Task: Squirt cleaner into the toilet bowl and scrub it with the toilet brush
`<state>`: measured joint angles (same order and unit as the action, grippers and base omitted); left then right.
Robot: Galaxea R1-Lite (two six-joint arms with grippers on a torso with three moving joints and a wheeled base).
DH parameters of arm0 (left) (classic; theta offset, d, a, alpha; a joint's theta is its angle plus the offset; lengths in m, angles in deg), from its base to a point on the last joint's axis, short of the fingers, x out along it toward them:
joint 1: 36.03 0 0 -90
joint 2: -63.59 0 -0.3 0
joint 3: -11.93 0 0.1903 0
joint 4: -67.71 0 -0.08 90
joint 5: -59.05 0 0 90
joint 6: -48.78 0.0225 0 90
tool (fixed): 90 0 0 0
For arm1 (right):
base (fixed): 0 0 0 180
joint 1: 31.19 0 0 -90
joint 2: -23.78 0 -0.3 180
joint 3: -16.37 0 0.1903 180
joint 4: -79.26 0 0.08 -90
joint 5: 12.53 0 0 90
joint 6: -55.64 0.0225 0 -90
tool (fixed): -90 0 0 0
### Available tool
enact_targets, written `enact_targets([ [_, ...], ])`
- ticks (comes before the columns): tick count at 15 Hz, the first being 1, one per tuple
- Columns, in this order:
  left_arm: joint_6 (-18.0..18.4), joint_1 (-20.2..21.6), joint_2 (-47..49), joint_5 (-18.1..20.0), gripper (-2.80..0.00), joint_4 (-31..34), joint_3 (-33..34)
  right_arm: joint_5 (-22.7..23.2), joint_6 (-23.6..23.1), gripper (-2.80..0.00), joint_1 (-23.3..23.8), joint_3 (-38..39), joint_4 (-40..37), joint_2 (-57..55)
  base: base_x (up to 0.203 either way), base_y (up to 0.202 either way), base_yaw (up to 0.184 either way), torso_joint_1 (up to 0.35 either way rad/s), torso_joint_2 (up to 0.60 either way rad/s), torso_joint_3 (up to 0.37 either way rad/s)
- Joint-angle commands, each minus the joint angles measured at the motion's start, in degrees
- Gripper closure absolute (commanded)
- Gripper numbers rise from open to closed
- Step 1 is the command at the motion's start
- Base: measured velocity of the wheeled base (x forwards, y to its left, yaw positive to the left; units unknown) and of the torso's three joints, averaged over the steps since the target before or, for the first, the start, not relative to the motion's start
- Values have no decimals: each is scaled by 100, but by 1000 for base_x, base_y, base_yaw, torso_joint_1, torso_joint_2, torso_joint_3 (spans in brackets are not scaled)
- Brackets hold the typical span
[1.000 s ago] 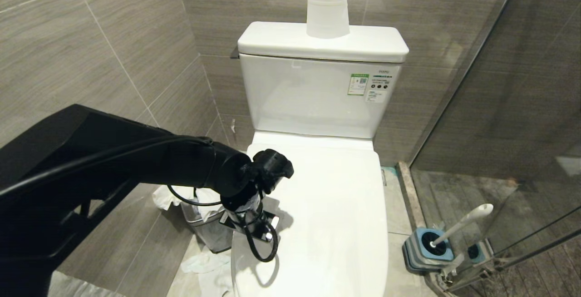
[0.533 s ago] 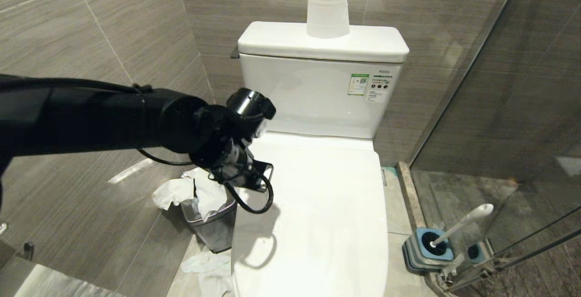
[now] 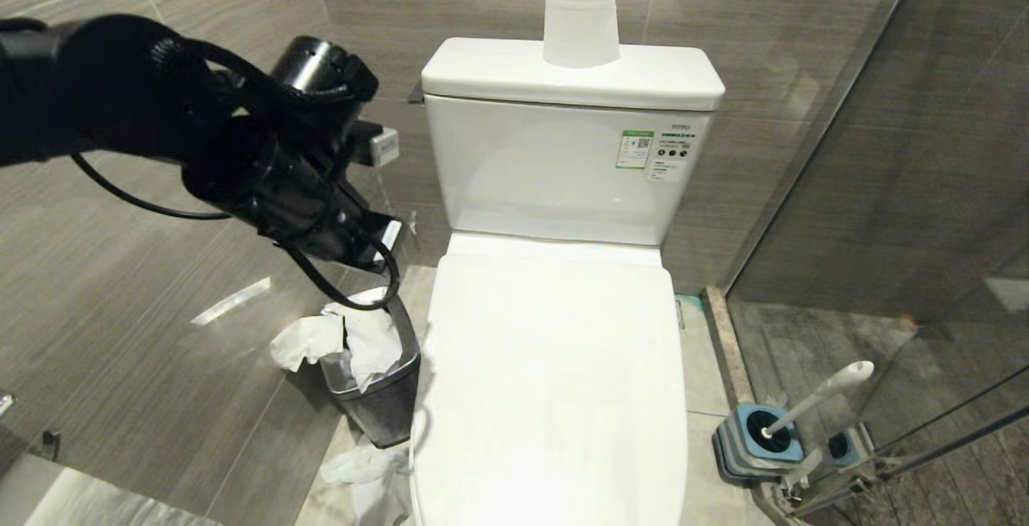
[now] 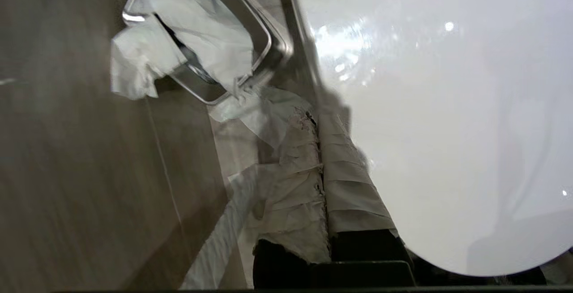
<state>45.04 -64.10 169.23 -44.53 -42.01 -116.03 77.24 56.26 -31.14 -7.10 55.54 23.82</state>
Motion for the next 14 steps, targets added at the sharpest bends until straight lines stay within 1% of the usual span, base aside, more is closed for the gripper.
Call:
enact_targets([
  [1,193,275,-129,-21,0,97,-711,-4,-1,0,4,1,0,-5,0,0,0,0,0,0],
  [2,437,390,-272,-46,0,-112,-780,-4,-1,0,4,1,0,-5,0,0,0,0,0,0],
  [3,554,480,-368,-66,0,-441,-775,-4,-1,0,4,1,0,-5,0,0,0,0,0,0],
  [4,605,560,-504,-72,0,-622,-774,-4,7,0,4,2,0,-5,0,0,0,0,0,0],
  [6,627,631,-906,-50,0,-734,-774,-4,8,0,4,1,0,-5,0,0,0,0,0,0],
  [8,588,606,-1417,101,0,-780,-750,-4,3,0,-2,1,0,-5,0,0,0,0,0,0],
  [10,415,531,-1966,449,0,-970,-661,-4,-1,0,2,1,0,-5,0,0,0,0,0,0],
  [11,243,420,-2234,533,0,-1078,-630,-4,-1,0,4,1,0,-5,0,0,0,0,0,0],
  [13,-88,94,-2708,596,0,-1153,-542,-4,-1,0,-3,3,0,-5,0,0,0,0,0,0],
  [14,-236,-233,-2948,620,0,-1168,-428,-4,-1,0,4,1,0,-5,0,0,0,0,0,0],
])
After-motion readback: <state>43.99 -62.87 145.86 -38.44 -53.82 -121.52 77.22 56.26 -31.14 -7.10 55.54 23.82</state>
